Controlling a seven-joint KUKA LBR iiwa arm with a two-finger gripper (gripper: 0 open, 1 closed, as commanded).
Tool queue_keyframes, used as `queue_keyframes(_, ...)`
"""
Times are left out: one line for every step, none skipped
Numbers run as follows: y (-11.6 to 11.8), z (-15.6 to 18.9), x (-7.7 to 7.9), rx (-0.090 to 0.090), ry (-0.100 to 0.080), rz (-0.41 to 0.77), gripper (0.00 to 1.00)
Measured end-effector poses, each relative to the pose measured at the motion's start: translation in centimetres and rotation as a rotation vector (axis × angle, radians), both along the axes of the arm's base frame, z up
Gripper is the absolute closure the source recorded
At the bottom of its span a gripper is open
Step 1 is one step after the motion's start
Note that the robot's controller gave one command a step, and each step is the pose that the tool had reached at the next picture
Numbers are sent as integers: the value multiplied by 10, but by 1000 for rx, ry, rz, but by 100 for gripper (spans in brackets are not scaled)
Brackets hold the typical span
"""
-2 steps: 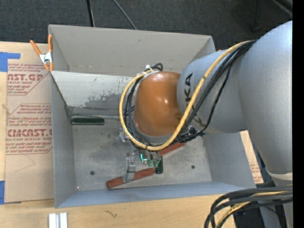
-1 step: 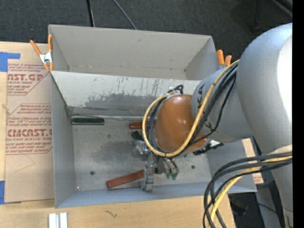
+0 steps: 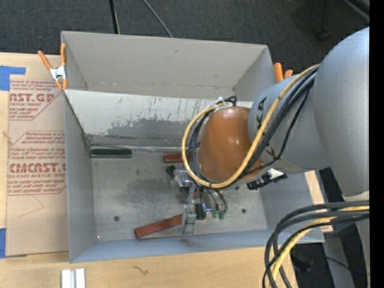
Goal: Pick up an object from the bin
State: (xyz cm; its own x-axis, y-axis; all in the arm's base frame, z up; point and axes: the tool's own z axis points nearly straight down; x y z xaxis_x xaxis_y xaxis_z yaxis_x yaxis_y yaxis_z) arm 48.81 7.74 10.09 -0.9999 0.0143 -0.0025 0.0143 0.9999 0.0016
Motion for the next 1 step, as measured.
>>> queue_keyframes(-7,-2,-8,-1,4,21,0)
